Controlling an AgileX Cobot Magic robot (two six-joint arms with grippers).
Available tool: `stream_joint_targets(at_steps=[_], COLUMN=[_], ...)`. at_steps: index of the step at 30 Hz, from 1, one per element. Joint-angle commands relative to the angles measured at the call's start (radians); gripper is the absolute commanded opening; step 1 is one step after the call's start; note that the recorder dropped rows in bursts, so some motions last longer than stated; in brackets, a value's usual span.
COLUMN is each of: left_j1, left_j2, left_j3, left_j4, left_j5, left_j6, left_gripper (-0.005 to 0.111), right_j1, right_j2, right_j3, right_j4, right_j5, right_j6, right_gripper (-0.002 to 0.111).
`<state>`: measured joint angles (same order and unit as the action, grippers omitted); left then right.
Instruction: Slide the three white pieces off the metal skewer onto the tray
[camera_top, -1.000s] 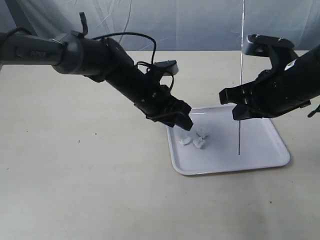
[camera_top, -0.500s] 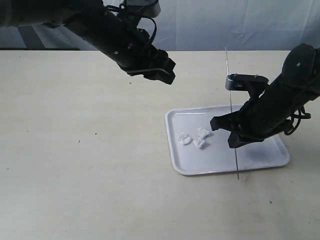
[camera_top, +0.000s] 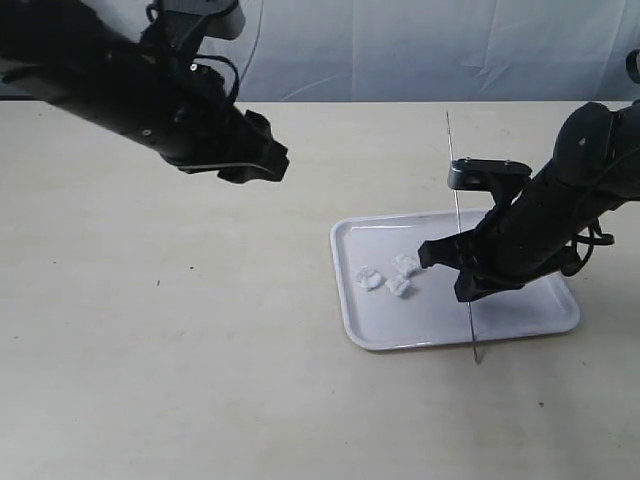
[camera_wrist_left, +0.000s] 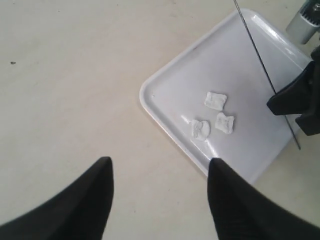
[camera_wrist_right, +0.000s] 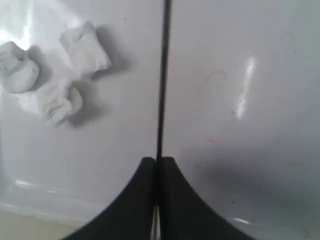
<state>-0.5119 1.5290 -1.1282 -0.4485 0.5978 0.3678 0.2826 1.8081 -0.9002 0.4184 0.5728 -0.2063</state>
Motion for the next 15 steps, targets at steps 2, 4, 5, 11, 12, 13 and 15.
stream_joint_targets(at_steps=[2,4,5,11,12,13,15], left_j1=[0.002,0.002,0.002,0.002,0.002,0.002,0.002], left_j2=[-0.144,-0.191,-0.210,-0.330,-0.349,-0.369,-0.413], left_j3=[0.151,0.197,0.214,0.300,0.307,0.313,0.324], left_j4=[-0.024,-0.033,-0.033,-0.033,-0.033,-0.033,-0.033], left_j5=[-0.094,-0.111,-0.119,-0.151,-0.152,-0.152,-0.162], left_j6=[-0.021,-0.021,-0.021,-0.021,-0.021,-0.021,-0.021], left_gripper=[0.054,0.054,0.054,0.054,0.054,0.054,0.054], right_j1=[-0.003,-0.003,-0.003,-0.003,-0.003,-0.003,-0.003], right_j2=[0.002,0.002,0.002,0.005,0.005,0.003,-0.011], right_j3=[-0.006,-0.006,-0.006,-0.006,-0.006,-0.006,-0.006], right_j4=[-0.011,-0.011,-0.011,-0.011,-0.011,-0.006,0.000], right_j5=[-0.054,-0.056,-0.056,-0.026,-0.024,-0.024,-0.024], right_j6=[-0.006,-0.006,-0.006,-0.002,-0.002,-0.002,-0.002], right_gripper=[0.007,0.012,0.014,0.015,0.015,0.015,0.015])
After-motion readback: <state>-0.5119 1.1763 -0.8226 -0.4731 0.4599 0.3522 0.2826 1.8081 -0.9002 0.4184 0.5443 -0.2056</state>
